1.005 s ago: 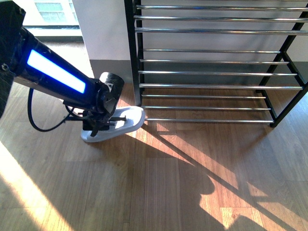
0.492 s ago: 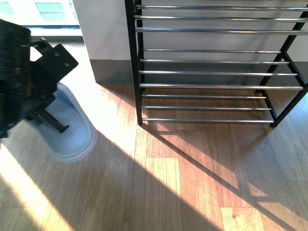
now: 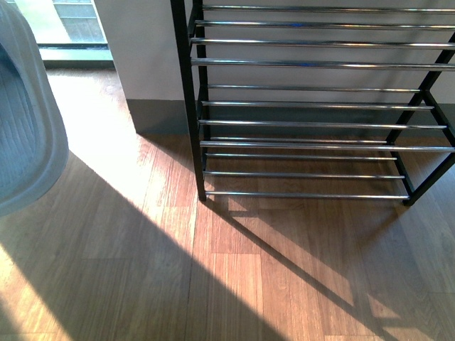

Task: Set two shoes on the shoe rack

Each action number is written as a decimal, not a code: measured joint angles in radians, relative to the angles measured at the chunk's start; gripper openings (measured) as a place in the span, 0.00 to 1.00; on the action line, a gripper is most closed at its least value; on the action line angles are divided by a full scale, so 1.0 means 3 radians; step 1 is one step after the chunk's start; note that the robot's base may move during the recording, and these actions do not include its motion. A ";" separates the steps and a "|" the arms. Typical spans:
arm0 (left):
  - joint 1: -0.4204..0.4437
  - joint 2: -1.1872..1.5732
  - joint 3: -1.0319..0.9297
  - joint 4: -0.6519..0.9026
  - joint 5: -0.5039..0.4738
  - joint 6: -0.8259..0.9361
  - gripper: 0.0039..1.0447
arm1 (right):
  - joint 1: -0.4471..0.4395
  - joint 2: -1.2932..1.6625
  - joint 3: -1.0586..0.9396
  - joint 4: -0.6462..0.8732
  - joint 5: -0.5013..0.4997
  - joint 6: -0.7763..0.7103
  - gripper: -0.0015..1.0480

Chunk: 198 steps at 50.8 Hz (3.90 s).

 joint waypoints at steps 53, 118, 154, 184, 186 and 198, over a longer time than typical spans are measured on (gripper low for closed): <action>-0.0441 -0.0093 -0.0123 -0.0225 -0.0145 -0.0974 0.03 | 0.0000 0.0003 0.0000 0.0000 0.0000 0.0000 0.91; -0.0352 0.0479 0.0088 -0.0079 0.0657 -0.0128 0.03 | 0.0000 0.0003 0.0000 0.0001 0.0003 0.0000 0.91; -0.0291 0.2768 0.1799 0.0482 0.1480 0.1419 0.03 | 0.0000 0.0003 0.0000 0.0001 0.0001 0.0000 0.91; -0.0298 0.3707 0.2806 0.0310 0.1680 0.1548 0.03 | 0.0000 0.0003 0.0000 0.0001 0.0000 -0.0001 0.91; -0.0299 0.3755 0.2843 0.0313 0.1689 0.1548 0.03 | 0.0000 0.0003 0.0000 0.0001 0.0001 0.0000 0.91; -0.0299 0.4012 0.3070 0.0303 0.1691 0.1535 0.03 | 0.0000 0.0003 0.0000 0.0001 0.0000 0.0000 0.91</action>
